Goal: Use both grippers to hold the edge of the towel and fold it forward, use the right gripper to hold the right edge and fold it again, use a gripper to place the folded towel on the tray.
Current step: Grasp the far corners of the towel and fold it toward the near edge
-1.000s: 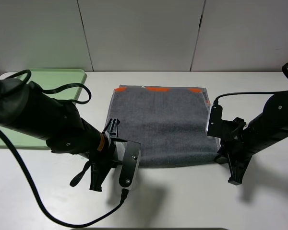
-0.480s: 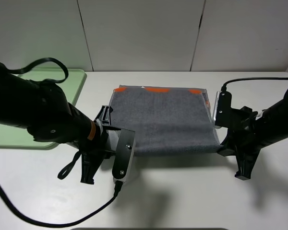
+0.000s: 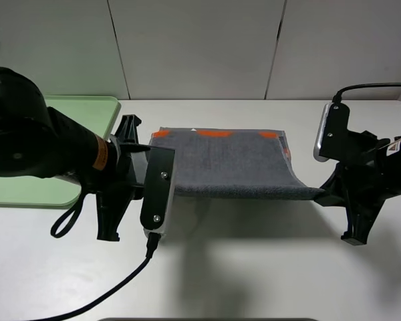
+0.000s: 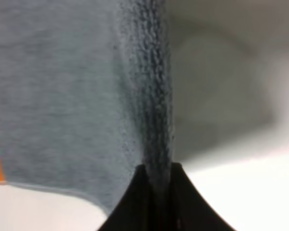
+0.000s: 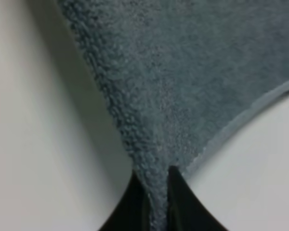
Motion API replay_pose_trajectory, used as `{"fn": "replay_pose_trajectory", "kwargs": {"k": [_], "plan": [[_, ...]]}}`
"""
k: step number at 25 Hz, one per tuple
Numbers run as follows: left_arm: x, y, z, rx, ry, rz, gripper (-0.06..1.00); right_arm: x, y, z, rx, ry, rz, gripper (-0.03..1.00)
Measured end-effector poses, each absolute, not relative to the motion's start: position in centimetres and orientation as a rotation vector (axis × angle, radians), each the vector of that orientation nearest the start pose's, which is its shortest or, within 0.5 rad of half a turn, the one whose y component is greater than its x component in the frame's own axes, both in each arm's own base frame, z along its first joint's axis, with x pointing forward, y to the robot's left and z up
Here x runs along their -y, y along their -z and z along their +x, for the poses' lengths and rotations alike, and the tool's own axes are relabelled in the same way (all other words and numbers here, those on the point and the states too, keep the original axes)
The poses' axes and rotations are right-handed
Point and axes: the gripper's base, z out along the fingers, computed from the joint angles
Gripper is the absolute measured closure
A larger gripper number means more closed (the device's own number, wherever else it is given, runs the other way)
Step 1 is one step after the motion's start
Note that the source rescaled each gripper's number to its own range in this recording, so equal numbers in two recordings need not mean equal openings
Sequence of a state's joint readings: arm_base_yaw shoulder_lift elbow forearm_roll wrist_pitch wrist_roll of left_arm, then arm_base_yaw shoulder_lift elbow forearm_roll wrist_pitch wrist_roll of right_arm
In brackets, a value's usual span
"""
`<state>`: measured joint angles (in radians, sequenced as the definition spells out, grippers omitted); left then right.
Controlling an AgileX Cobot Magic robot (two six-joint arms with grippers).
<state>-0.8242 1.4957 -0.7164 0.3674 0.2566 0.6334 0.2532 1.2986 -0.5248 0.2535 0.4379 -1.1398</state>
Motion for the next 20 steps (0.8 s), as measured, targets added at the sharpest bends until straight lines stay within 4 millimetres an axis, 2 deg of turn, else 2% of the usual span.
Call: {"fn": "replay_pose_trajectory", "kwargs": {"k": [6,12,20], "plan": [[20.0,-20.4,18.3,-1.570,-0.168,1.936,0.94,-5.9,-20.2,18.7,-2.202,0.078,-1.450,0.97],[21.2,-20.3,16.4,-1.562,-0.135,1.984,0.94,-5.5,-21.4,17.5,-2.178,0.095,-1.466,0.97],[21.1,-20.5,16.6,-1.594,-0.190,1.921,0.94,-5.5,-21.5,17.2,-2.190,0.081,-1.469,0.97]]}}
